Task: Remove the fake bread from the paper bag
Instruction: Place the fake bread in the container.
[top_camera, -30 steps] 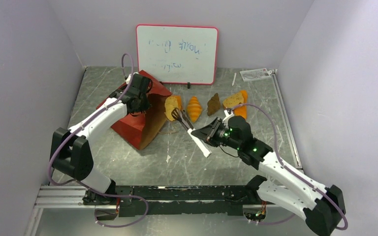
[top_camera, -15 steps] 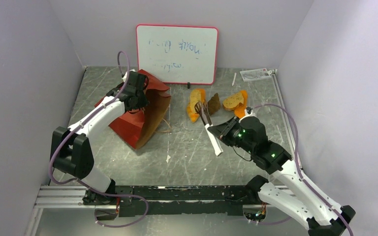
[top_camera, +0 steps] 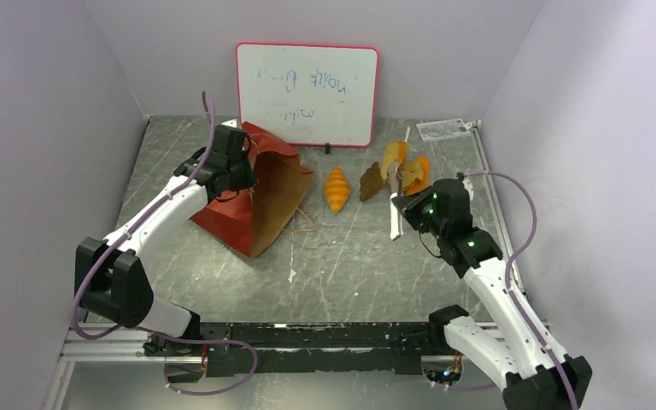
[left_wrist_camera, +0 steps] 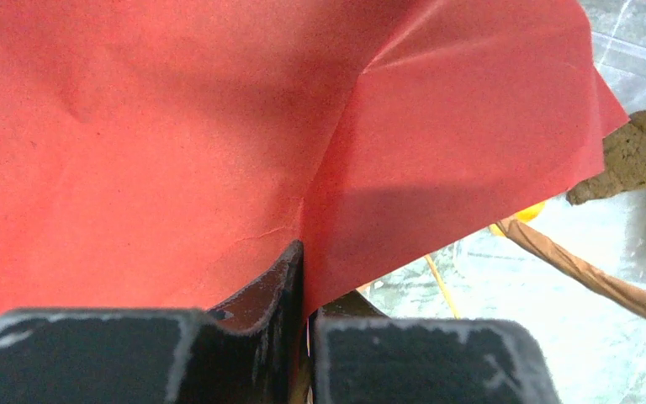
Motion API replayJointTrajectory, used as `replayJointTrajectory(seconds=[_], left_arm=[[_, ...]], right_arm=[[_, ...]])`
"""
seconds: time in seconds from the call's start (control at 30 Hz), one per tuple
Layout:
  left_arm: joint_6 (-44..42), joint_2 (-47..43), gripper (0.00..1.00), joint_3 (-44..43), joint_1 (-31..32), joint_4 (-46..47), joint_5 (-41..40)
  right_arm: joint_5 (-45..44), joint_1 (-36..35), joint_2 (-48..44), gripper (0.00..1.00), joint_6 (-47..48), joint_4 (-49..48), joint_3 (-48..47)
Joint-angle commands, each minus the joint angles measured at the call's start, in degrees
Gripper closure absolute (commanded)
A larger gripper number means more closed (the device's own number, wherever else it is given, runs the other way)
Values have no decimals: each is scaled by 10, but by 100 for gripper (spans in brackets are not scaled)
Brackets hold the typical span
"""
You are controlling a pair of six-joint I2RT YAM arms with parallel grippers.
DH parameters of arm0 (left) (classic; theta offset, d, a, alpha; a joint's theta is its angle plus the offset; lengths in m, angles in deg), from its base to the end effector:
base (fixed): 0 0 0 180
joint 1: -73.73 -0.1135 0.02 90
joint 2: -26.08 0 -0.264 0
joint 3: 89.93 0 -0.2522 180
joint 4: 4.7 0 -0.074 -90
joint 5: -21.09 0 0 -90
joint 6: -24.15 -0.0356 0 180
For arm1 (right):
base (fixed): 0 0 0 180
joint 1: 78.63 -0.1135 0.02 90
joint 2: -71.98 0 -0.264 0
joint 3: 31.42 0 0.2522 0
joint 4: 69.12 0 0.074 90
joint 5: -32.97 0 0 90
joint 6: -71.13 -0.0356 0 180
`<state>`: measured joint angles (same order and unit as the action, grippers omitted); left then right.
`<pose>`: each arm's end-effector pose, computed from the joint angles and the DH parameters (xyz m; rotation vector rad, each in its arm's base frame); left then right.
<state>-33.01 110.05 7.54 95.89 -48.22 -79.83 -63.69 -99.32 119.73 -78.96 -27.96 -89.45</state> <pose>0.3003 -0.1150 0.2927 -0.3114 2.3306 -0.2506 0.1741 0.0613 0.2978 0.8058 2.0363 0.7074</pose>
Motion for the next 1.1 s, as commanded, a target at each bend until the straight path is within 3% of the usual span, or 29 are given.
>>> replayJointTrajectory(seconds=[0.0,0.43,1.07], left_arm=[[-21,-27,90,12,-8,11,34],[-35,-37,90,17,-16,8,58],[-37,-21,90,2,-17,7,58]], right_arm=[[56,60,17,100,14,-68,-1],[130,114,63,100,-46,-198,90],[154,160,88,100,-34,-229,88]])
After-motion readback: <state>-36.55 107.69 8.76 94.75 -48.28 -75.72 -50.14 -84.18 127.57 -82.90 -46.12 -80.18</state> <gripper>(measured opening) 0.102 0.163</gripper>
